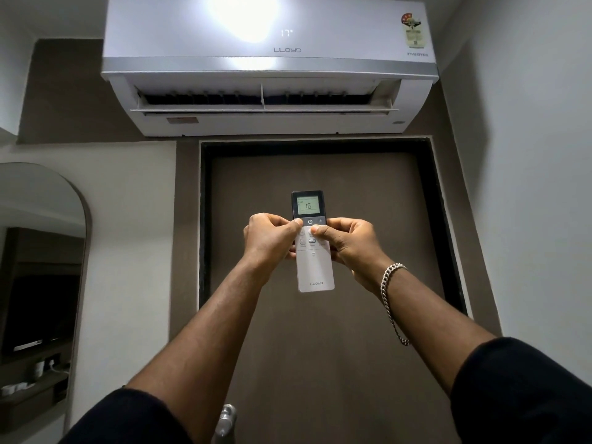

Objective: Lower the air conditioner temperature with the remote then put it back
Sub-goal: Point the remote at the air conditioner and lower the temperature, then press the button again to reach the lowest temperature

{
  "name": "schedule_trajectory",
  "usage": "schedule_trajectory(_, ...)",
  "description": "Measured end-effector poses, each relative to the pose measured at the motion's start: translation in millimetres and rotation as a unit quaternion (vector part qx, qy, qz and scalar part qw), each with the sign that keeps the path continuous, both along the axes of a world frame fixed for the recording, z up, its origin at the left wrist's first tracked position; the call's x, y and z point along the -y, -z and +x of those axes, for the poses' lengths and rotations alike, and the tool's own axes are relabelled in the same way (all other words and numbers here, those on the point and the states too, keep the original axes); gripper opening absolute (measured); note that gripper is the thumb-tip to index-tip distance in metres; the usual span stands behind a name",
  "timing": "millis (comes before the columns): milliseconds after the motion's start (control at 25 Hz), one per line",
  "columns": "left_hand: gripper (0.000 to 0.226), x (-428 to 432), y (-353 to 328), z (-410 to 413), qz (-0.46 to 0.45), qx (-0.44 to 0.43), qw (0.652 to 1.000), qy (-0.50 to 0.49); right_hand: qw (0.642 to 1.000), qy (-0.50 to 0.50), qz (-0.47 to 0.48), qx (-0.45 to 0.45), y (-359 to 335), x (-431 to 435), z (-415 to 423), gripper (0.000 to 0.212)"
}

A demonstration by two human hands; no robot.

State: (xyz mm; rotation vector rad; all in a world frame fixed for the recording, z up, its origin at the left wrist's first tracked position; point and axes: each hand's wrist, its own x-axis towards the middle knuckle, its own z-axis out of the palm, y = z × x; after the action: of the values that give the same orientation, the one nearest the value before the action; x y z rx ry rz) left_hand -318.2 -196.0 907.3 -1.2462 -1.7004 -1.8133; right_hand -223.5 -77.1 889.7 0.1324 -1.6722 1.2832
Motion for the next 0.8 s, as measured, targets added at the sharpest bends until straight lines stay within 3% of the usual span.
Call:
schedule_trajectory(160,0.031,1.6,3.1,-0.9,-0.005,-0.008,1.000,0.001,1.000,0.002,-0.002,-0.001,1.6,-0.9,-2.5,0.019)
schedule_trajectory(520,0.027,-13.8,13.8,-4.8,-0.001,-0.002,0.999,0.041,1.000,0.022,-0.013,0.004,7.0,-11.2,3.4,0.027)
schedule_trajectory(800,0.011,-74.0,83.3,-3.5,-0.042,0.051,0.991,0.120,0.991,0.089,-0.071,0.064,79.3,-60.7,19.3,0.031)
